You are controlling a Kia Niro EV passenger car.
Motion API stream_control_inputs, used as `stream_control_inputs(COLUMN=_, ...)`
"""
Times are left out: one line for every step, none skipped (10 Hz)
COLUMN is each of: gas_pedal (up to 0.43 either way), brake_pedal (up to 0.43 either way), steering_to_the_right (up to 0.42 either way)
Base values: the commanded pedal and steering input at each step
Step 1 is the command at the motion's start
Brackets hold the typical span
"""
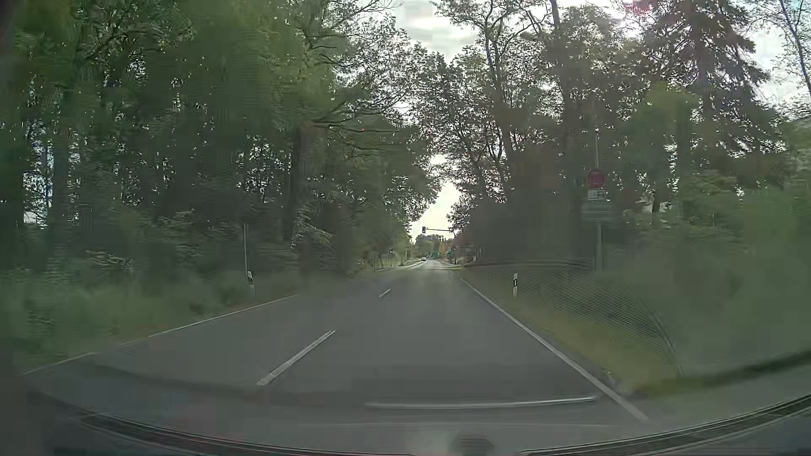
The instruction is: Follow the waypoints while adhering to traffic rules and regulations
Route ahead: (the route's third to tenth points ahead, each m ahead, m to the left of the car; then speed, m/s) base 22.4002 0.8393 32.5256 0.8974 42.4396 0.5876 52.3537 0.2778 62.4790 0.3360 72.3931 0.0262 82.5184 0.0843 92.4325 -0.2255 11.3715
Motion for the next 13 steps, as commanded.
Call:
stream_control_inputs(gas_pedal=0.0, brake_pedal=0.03, steering_to_the_right=0.0)
stream_control_inputs(gas_pedal=0.0, brake_pedal=0.03, steering_to_the_right=0.001)
stream_control_inputs(gas_pedal=0.0, brake_pedal=0.03, steering_to_the_right=0.001)
stream_control_inputs(gas_pedal=0.0, brake_pedal=0.03, steering_to_the_right=0.001)
stream_control_inputs(gas_pedal=0.0, brake_pedal=0.03, steering_to_the_right=0.002)
stream_control_inputs(gas_pedal=0.0, brake_pedal=0.03, steering_to_the_right=0.002)
stream_control_inputs(gas_pedal=0.0, brake_pedal=0.03, steering_to_the_right=0.001)
stream_control_inputs(gas_pedal=0.0, brake_pedal=0.03, steering_to_the_right=0.002)
stream_control_inputs(gas_pedal=0.0, brake_pedal=0.03, steering_to_the_right=0.002)
stream_control_inputs(gas_pedal=0.0, brake_pedal=0.03, steering_to_the_right=0.002)
stream_control_inputs(gas_pedal=0.0, brake_pedal=0.03, steering_to_the_right=0.002)
stream_control_inputs(gas_pedal=0.0, brake_pedal=0.03, steering_to_the_right=0.002)
stream_control_inputs(gas_pedal=0.008, brake_pedal=0.03, steering_to_the_right=0.001)
